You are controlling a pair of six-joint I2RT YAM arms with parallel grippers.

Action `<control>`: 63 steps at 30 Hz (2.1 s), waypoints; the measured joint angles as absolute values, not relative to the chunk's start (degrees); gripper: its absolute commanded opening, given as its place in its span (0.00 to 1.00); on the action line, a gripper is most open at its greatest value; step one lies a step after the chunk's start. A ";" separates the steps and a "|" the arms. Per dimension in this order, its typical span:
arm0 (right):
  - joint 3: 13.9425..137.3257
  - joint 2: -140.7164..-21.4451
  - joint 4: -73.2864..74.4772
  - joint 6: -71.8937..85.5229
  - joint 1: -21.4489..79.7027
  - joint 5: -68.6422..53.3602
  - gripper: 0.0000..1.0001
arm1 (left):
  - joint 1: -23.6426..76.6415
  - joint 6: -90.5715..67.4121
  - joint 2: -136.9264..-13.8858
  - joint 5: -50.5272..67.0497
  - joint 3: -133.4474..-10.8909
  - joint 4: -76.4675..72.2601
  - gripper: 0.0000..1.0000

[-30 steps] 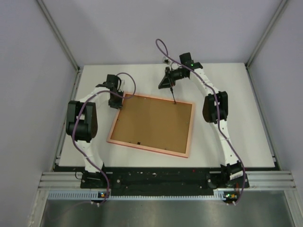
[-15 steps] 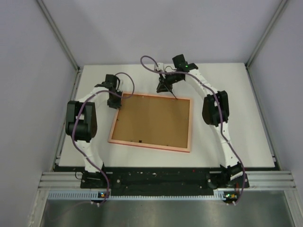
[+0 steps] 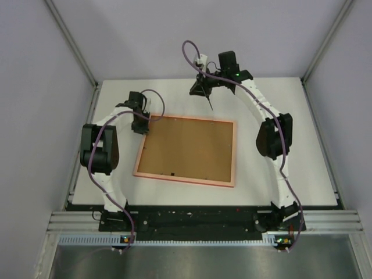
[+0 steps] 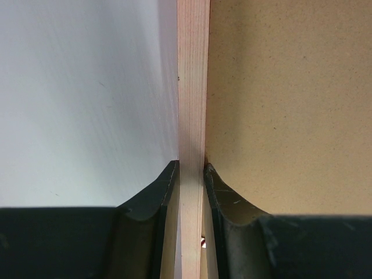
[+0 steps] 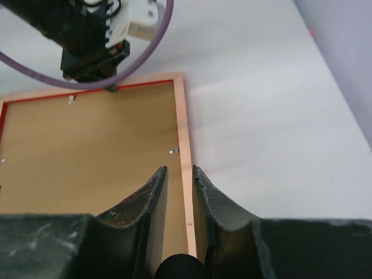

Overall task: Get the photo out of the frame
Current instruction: Release the photo frame item from the photo frame.

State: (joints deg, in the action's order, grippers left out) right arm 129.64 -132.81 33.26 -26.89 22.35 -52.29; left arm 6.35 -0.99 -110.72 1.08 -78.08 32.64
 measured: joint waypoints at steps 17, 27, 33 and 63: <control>110.76 -119.87 25.39 -18.90 22.22 -43.29 0.00 | 6.52 -1.19 -107.11 4.16 -78.11 35.20 0.77; 110.43 -116.42 24.99 -16.75 20.86 -41.65 0.00 | 6.44 3.62 -102.21 1.54 -76.79 40.32 0.82; 114.76 -116.55 24.67 -13.19 20.86 -41.60 0.00 | 6.39 5.93 -100.51 0.97 -72.71 41.28 0.75; 115.37 -119.09 24.47 -13.47 22.35 -35.31 0.00 | 6.96 7.77 -109.23 4.29 -79.59 43.05 0.22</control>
State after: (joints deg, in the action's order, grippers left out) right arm 115.37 -119.09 24.47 -13.47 22.35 -35.31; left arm 6.96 7.77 -109.23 4.29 -79.59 43.05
